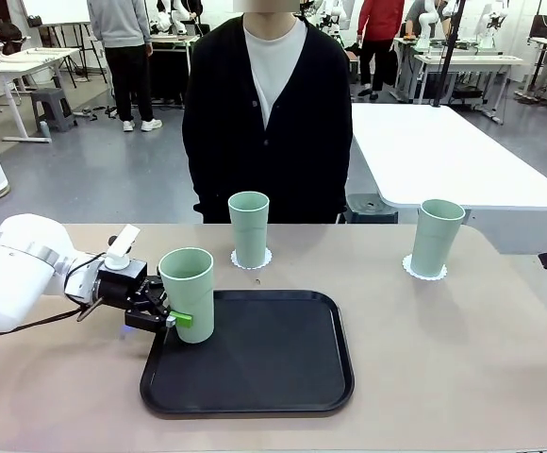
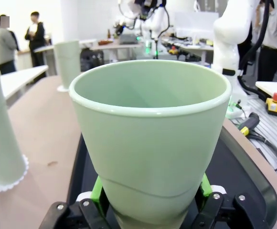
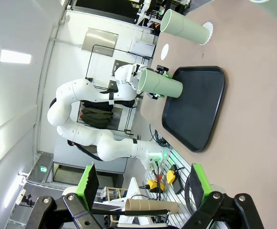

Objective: Place coasters on the table and set cups on them.
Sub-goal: Take one Reusable plastic cup from the Flat Tray and place it on a coaster set by the human.

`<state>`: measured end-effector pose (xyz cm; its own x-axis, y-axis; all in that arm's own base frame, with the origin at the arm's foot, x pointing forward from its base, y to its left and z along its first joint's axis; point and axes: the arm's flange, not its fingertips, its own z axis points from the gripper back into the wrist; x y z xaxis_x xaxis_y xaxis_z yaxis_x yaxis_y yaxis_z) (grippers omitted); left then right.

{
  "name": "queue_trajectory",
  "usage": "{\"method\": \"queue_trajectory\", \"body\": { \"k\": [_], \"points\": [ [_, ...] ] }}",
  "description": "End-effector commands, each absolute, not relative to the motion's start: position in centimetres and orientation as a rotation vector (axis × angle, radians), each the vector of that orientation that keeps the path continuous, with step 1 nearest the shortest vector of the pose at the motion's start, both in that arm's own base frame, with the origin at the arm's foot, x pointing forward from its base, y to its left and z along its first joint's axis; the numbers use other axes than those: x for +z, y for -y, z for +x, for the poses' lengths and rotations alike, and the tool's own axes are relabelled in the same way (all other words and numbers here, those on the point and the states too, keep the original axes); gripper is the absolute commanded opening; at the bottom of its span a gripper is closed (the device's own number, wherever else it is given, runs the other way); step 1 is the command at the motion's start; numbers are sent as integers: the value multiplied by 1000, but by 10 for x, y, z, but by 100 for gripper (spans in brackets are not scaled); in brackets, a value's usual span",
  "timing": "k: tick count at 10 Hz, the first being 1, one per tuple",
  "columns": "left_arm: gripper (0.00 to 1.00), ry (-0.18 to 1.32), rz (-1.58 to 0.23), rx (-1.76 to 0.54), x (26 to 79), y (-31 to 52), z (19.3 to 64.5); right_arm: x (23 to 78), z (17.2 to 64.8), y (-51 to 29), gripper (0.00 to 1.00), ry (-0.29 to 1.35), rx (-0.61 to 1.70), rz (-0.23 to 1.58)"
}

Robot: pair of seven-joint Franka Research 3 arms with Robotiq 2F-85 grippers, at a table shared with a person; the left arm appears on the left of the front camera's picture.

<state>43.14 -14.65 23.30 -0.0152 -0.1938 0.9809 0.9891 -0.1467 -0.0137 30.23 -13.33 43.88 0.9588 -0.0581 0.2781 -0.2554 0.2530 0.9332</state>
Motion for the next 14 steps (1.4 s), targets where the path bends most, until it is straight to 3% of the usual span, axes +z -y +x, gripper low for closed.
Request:
{"method": "queue_trajectory", "body": {
  "k": [1, 2, 5, 7, 10, 13, 14],
  "points": [
    [0, 1043, -1160, -1411, 239, 144, 422, 439, 302, 134, 100, 282, 143, 1316],
    [38, 1025, -1152, -1402, 268, 139, 415, 439, 302, 134, 100, 282, 143, 1316],
    [38, 1065, -1054, -1330, 400, 101, 413, 439, 302, 134, 100, 282, 143, 1316],
    [38, 1072, -1025, -1301, 450, 83, 420, 439, 302, 134, 100, 282, 143, 1316],
    [38, 1028, -1020, -1272, 465, 68, 425, 439, 302, 134, 100, 282, 143, 1316],
    [38, 1083, -989, -1277, 477, 72, 421, 439, 302, 134, 100, 282, 143, 1316],
    [84, 1066, -992, -1271, 472, 70, 423, 439, 302, 134, 100, 282, 143, 1316]
  ]
}}
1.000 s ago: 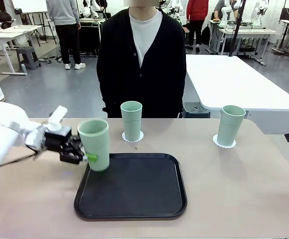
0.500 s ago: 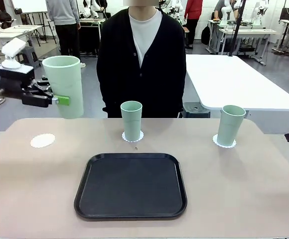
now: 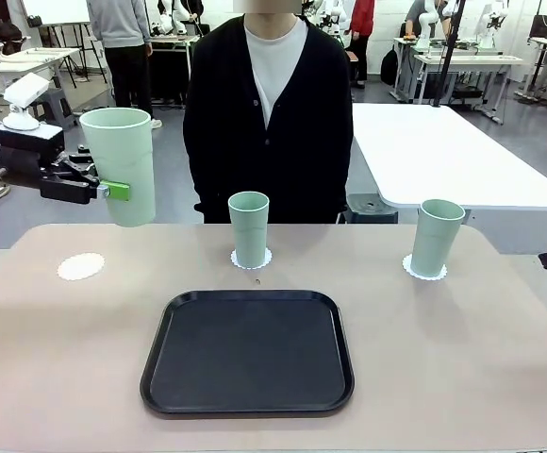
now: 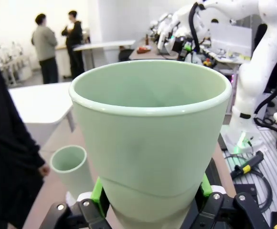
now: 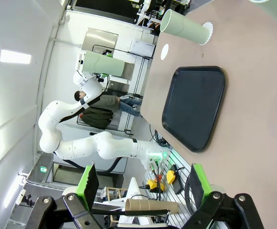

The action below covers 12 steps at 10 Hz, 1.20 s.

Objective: Place coasters on the table and set cups on them.
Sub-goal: Take one Reusable plastic cup from the Flat Tray and place it on a coaster set by the human.

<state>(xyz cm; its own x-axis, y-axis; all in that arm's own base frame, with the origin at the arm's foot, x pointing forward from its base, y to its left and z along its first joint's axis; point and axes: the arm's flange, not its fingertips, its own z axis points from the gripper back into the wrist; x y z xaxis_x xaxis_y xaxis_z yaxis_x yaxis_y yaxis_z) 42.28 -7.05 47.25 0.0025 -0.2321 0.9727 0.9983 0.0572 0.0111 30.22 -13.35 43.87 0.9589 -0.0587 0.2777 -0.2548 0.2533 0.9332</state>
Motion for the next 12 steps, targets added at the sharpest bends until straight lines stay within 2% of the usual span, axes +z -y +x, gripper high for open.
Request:
{"method": "queue_trajectory", "body": {
  "k": [1, 2, 3, 6, 10, 12],
  "points": [
    [84, 1121, -931, -1250, 457, 36, 452, 439, 302, 134, 100, 282, 143, 1316],
    [84, 1152, -810, -1241, 443, -7, 477, 439, 302, 134, 100, 282, 143, 1316],
    [84, 1118, -764, -1175, 427, -50, 497, 439, 302, 134, 100, 282, 143, 1316],
    [84, 1153, -725, -1099, 407, -115, 522, 439, 302, 134, 100, 282, 143, 1316],
    [84, 1171, -814, -1037, 404, -122, 526, 439, 302, 134, 100, 282, 143, 1316],
    [84, 1169, -794, -1033, 404, -113, 521, 439, 302, 134, 100, 282, 143, 1316]
  ]
}}
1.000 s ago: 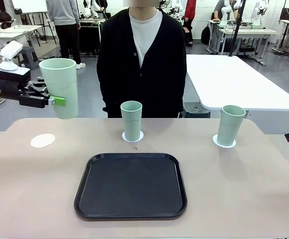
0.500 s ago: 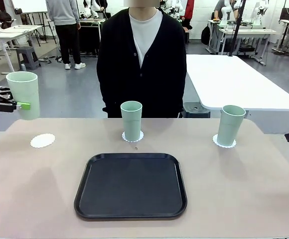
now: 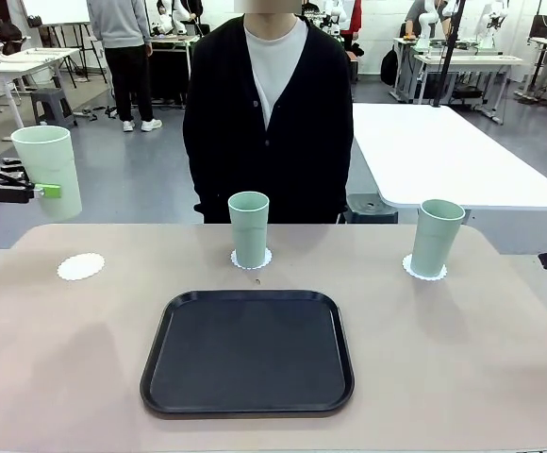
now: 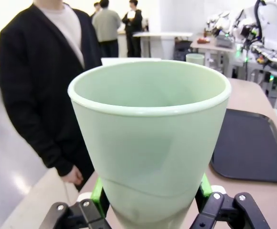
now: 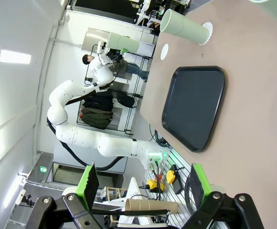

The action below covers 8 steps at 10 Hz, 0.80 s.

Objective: Place coasters on the table and set cups on them.
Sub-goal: Take one Reusable plastic cup from the Flat Tray and place it on a coaster set by the human.

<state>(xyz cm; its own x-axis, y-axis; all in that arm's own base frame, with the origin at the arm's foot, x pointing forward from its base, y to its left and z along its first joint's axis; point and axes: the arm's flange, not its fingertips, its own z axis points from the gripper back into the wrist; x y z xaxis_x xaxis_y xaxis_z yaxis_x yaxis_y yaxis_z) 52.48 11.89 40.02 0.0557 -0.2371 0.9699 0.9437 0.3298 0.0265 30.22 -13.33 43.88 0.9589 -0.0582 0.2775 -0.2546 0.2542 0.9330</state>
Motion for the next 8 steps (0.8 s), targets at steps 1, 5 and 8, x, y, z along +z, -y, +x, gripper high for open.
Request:
{"method": "queue_trajectory", "body": {
  "k": [1, 5, 8],
  "points": [
    [84, 1164, -780, -1037, 407, -110, 517, 439, 302, 134, 100, 282, 143, 1316],
    [84, 1160, -794, -1056, 400, -119, 525, 439, 302, 134, 100, 282, 143, 1316],
    [84, 1149, -826, -1051, 382, -120, 533, 439, 302, 134, 100, 282, 143, 1316]
  ]
}}
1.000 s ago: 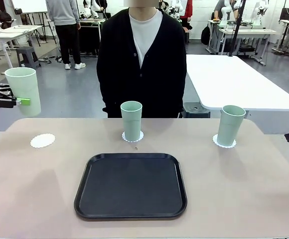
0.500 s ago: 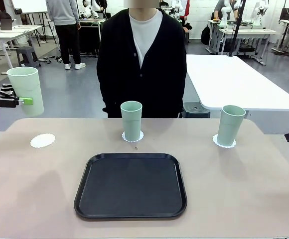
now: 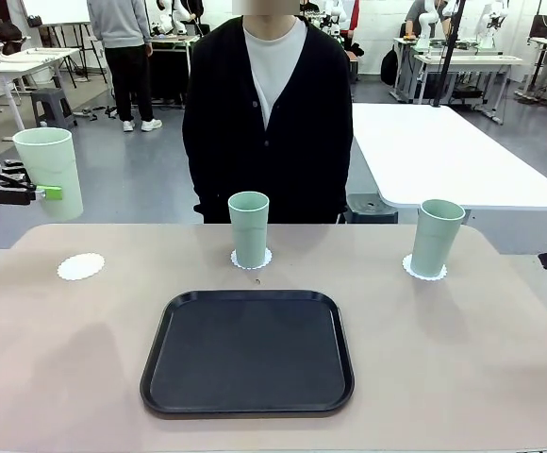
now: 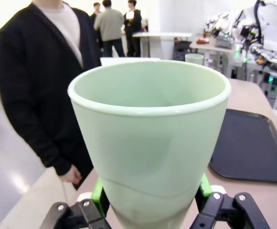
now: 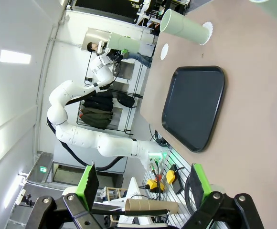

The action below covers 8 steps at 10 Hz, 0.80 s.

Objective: Place coasters on the table and set cups on them.
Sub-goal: Take one Reusable plastic cup from the Flat Tray and place it on a coaster set by the human.

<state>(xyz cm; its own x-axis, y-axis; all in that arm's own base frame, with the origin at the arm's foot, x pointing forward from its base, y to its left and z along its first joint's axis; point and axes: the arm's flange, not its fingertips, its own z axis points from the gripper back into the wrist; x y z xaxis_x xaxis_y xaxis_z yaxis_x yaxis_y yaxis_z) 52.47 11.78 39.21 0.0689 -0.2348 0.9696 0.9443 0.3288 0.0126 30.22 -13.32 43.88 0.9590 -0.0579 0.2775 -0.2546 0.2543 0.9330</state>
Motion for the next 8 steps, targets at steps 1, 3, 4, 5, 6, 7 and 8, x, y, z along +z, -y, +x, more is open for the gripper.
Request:
{"method": "queue_trajectory", "body": {
  "k": [1, 3, 4, 5, 6, 7, 8],
  "points": [
    [84, 1131, -817, -1102, 363, -123, 538, 439, 302, 134, 100, 282, 143, 1316],
    [84, 1139, -903, -1150, 332, -124, 537, 439, 302, 134, 100, 282, 143, 1316],
    [84, 1162, -914, -1159, 322, -128, 537, 439, 302, 134, 100, 282, 143, 1316],
    [84, 1192, -918, -1175, 318, -135, 533, 439, 302, 134, 100, 282, 143, 1316],
    [84, 1208, -920, -1183, 317, -142, 530, 439, 302, 134, 100, 282, 143, 1316],
    [84, 1217, -915, -1196, 312, -147, 530, 439, 302, 134, 100, 282, 143, 1316],
    [84, 1215, -920, -1193, 312, -155, 526, 439, 302, 134, 100, 282, 143, 1316]
  ]
}}
